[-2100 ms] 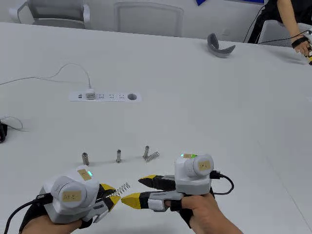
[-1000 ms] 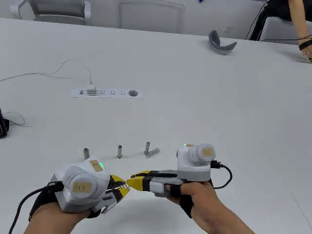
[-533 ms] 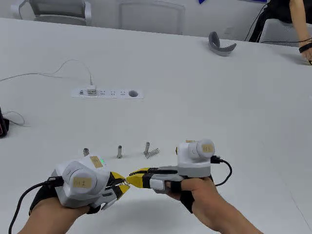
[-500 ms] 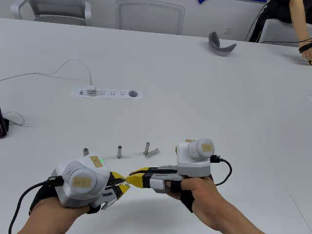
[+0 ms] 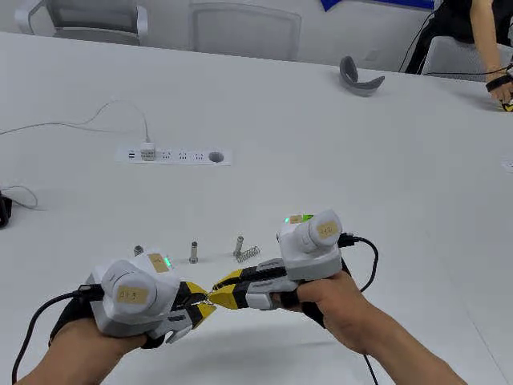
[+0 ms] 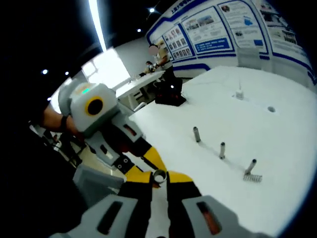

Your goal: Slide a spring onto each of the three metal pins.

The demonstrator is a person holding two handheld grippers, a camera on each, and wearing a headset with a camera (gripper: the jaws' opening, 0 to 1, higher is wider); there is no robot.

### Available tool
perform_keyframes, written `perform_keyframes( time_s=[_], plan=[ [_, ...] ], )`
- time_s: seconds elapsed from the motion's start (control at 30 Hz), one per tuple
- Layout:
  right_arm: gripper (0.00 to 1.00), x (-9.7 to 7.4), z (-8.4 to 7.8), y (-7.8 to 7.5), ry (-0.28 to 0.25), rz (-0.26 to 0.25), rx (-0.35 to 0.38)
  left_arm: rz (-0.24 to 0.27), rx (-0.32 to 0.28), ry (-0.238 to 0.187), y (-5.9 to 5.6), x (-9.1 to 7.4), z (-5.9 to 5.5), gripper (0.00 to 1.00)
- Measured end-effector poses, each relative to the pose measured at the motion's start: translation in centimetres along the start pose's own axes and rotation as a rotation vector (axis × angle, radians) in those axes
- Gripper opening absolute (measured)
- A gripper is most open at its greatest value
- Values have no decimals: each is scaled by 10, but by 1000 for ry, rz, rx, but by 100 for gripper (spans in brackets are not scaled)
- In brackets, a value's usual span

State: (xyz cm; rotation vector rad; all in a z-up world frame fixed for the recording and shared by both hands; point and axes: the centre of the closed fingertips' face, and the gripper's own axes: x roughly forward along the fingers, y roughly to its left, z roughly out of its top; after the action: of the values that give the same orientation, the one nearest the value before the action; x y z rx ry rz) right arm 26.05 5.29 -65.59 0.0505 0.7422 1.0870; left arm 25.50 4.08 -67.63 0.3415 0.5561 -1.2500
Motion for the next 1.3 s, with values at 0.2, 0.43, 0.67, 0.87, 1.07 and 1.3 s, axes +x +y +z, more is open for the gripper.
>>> perform_keyframes(
  time_s=[0.2,0.43,0.67,0.87,1.07,1.3],
  plan=[
    [12,-7,4,1,104,12,-147,-23,13,-36,1,1,10,10],
    [12,-18,8,5,241,54,-337,-74,37,-88,-4,3,27,10],
    [12,-25,2,9,369,99,-464,-124,69,-100,-13,6,35,10],
    [13,-25,-9,12,473,128,-551,-154,130,-70,-20,9,32,10],
    [13,-21,-16,8,498,126,-562,-154,171,-16,-21,12,26,10],
    [13,-21,-21,10,499,122,-558,-158,157,-6,-24,14,21,10]
  ],
)
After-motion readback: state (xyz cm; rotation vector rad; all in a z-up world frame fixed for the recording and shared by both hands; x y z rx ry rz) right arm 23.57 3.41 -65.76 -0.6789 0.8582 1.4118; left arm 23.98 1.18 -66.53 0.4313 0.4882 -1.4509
